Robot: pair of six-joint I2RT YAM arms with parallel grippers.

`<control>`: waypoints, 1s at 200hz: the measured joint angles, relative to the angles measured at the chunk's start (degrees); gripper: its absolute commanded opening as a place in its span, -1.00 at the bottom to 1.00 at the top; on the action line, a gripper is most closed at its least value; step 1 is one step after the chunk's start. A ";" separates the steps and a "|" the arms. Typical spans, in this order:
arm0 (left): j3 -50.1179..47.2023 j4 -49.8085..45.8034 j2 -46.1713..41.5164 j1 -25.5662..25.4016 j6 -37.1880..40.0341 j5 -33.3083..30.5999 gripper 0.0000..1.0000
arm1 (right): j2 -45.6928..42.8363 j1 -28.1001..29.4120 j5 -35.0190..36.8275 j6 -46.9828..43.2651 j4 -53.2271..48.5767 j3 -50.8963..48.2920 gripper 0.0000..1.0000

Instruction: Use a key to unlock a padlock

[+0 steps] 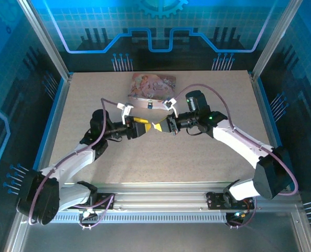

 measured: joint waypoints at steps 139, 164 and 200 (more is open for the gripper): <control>-0.02 13.31 7.13 -1.20 -10.93 2.71 -0.59 | -0.33 0.48 -0.66 1.75 2.10 -0.76 -1.00; -0.07 14.34 7.56 -1.60 -11.63 3.17 -0.85 | -0.33 0.48 -0.46 1.95 2.43 -0.76 -1.00; -0.11 16.13 8.22 -1.68 -12.59 3.61 -1.00 | -0.31 0.48 -0.15 1.95 2.36 -0.76 -1.00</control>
